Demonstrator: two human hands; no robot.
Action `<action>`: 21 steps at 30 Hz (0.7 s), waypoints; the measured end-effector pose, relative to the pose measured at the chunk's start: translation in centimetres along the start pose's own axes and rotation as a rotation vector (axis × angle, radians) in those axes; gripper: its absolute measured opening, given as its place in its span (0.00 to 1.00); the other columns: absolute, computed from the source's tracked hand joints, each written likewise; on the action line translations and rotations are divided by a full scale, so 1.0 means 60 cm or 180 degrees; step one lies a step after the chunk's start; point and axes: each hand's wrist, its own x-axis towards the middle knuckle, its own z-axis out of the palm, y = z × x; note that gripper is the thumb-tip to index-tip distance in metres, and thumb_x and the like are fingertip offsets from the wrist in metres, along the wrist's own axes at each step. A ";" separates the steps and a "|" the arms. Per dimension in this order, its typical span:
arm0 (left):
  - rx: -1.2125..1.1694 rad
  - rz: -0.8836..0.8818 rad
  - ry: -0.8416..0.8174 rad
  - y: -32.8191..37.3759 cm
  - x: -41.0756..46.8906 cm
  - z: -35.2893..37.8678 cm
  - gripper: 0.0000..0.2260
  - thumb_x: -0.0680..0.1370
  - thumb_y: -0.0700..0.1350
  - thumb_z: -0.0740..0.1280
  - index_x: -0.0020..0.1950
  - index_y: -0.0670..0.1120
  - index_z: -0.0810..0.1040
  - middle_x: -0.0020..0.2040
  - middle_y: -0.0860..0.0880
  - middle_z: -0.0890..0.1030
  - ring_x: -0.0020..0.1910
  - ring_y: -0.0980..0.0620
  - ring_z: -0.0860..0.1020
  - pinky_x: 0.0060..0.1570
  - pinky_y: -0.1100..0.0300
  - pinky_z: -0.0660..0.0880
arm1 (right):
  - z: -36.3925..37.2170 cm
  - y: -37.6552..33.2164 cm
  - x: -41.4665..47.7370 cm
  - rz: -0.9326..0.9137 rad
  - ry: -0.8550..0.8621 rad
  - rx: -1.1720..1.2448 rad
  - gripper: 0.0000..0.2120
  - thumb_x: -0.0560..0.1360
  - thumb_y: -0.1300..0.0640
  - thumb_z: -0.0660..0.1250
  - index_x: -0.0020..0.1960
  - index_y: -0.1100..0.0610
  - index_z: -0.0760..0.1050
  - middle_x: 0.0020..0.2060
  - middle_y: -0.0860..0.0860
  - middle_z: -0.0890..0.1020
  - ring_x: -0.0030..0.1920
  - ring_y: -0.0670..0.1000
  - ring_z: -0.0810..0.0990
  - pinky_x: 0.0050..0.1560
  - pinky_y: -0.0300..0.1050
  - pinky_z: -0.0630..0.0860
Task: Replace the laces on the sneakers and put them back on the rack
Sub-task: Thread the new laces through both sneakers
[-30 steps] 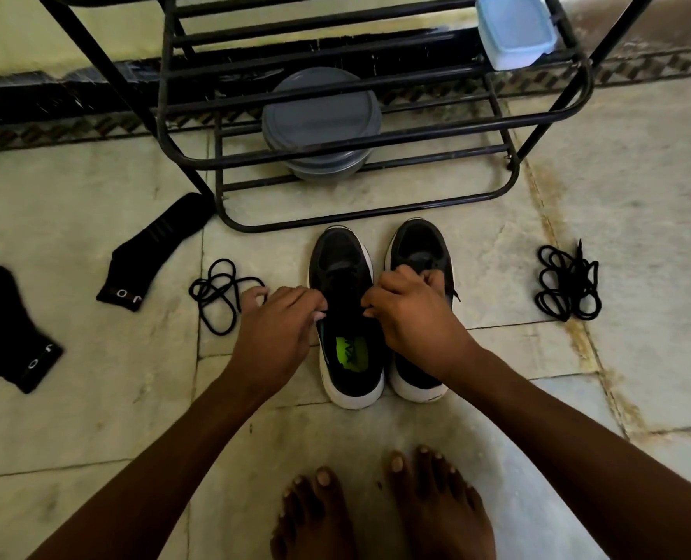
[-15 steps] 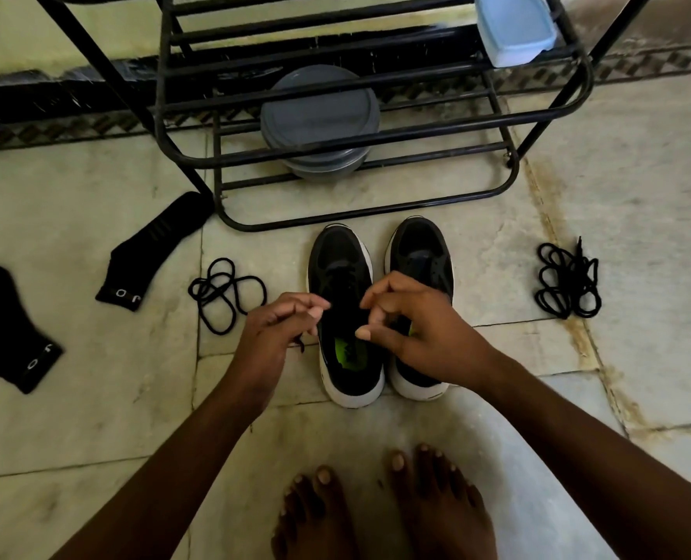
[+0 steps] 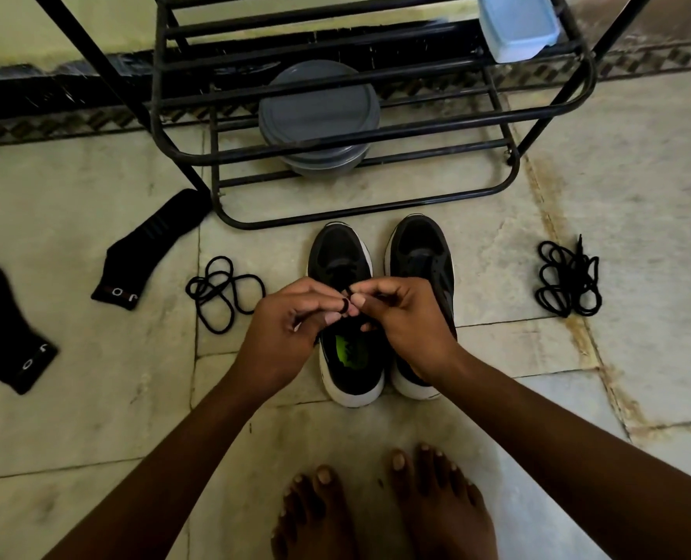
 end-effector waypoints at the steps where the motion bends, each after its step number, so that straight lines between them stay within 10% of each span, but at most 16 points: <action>1: 0.0119 0.0075 -0.0054 -0.002 0.002 -0.002 0.08 0.78 0.31 0.70 0.52 0.40 0.86 0.51 0.47 0.84 0.52 0.47 0.84 0.54 0.47 0.81 | 0.000 0.003 0.002 -0.0075 -0.0033 -0.0172 0.07 0.79 0.67 0.68 0.55 0.64 0.84 0.41 0.53 0.87 0.42 0.50 0.86 0.39 0.40 0.80; 8: 0.0685 0.0448 -0.0145 0.003 0.010 -0.006 0.06 0.76 0.33 0.72 0.47 0.42 0.86 0.57 0.48 0.76 0.54 0.49 0.81 0.52 0.50 0.82 | -0.005 -0.011 0.010 -0.0572 -0.0236 -0.1199 0.04 0.77 0.67 0.72 0.47 0.60 0.84 0.38 0.48 0.86 0.34 0.41 0.84 0.34 0.30 0.75; 21: 0.0631 0.0085 0.0230 0.021 0.016 0.014 0.07 0.74 0.36 0.76 0.48 0.44 0.82 0.42 0.50 0.83 0.41 0.53 0.84 0.41 0.52 0.83 | -0.020 -0.022 0.002 -0.0268 -0.0515 -0.0777 0.04 0.80 0.62 0.70 0.49 0.63 0.82 0.39 0.54 0.87 0.42 0.51 0.88 0.46 0.48 0.85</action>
